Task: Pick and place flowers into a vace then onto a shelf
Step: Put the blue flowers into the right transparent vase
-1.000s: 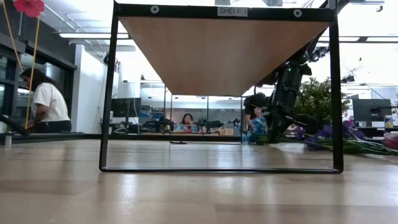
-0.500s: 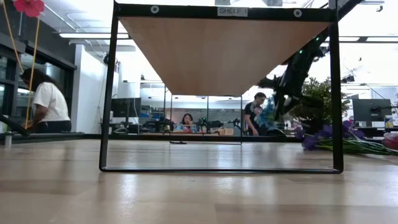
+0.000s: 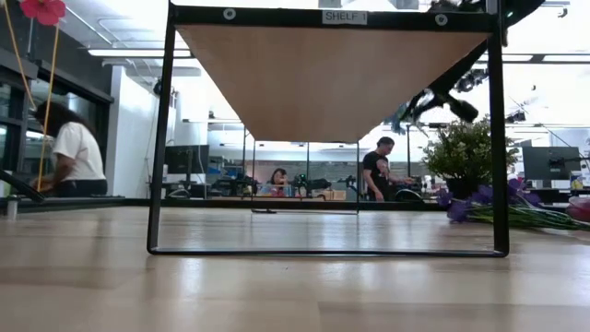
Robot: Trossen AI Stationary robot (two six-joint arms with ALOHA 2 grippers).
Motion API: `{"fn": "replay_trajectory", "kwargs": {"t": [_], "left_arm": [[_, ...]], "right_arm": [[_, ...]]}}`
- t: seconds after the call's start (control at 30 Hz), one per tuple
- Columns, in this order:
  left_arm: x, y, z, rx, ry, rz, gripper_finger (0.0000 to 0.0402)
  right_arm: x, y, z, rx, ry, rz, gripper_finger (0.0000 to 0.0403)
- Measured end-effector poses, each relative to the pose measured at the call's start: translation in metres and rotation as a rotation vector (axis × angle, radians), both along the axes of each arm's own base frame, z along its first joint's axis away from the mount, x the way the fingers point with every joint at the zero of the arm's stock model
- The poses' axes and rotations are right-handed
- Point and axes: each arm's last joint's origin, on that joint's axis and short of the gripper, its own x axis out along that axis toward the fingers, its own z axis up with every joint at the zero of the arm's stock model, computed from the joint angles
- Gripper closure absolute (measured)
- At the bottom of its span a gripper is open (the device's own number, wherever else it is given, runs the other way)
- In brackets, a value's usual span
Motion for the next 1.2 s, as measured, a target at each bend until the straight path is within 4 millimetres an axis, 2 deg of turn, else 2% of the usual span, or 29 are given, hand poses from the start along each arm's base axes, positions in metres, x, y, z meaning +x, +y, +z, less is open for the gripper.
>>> {"fn": "replay_trajectory", "kwargs": {"t": [0.3,0.53,0.77,1.2], "left_arm": [[0.0,-0.001,0.0,-0.017,0.01,-0.014,0.0082],[0.0,-0.001,0.0,-0.025,0.005,-0.007,0.0082],[0.0,-0.001,-0.001,-0.067,0.001,-0.003,0.008],[0.0,-0.002,-0.002,-0.148,0.002,-0.001,0.0082]], "right_arm": [[-0.013,0.039,0.038,-0.127,-0.151,0.054,0.0398],[-0.016,0.078,0.057,-0.216,-0.242,0.12,0.0398],[-0.015,0.113,0.065,-0.265,-0.279,0.213,0.04],[-0.012,0.172,0.066,-0.294,-0.309,0.362,0.0399]]}}
